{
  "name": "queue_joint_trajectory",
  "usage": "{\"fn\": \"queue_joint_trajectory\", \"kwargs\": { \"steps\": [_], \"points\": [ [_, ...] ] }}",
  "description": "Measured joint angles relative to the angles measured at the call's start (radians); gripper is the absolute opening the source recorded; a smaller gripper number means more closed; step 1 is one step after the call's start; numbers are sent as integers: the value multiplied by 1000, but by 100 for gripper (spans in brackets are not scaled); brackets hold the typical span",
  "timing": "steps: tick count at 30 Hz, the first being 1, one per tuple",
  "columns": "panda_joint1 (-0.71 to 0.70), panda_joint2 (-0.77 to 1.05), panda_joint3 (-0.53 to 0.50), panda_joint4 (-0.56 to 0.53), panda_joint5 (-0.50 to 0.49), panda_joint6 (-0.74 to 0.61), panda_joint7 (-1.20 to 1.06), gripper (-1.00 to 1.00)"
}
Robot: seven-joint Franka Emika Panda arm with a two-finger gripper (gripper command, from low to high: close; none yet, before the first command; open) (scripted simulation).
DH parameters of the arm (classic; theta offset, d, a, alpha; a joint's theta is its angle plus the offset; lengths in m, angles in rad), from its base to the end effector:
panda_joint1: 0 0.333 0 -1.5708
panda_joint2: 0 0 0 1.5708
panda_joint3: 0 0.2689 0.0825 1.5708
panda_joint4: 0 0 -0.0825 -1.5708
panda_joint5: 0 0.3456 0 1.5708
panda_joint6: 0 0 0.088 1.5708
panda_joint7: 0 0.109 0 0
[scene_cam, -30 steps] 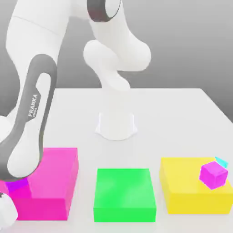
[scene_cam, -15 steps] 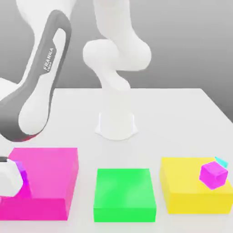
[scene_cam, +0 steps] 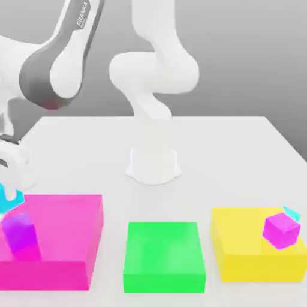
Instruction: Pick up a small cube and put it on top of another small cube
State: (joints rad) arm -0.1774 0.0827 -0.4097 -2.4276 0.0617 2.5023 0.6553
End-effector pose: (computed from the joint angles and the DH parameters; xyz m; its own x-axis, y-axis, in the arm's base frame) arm 0.3839 -0.2582 0.2574 0.2765 -0.9610 -0.0027 -0.9610 -0.2764 -0.0028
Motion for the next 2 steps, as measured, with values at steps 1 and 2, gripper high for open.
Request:
{"fn": "queue_joint_trajectory", "kwargs": {
  "steps": [1, 2],
  "points": [
    [0, 0, 0, 0, 0, 0, 0, 100],
    [0, 0, 0, 0, 0, 0, 0, 100]
  ]
}}
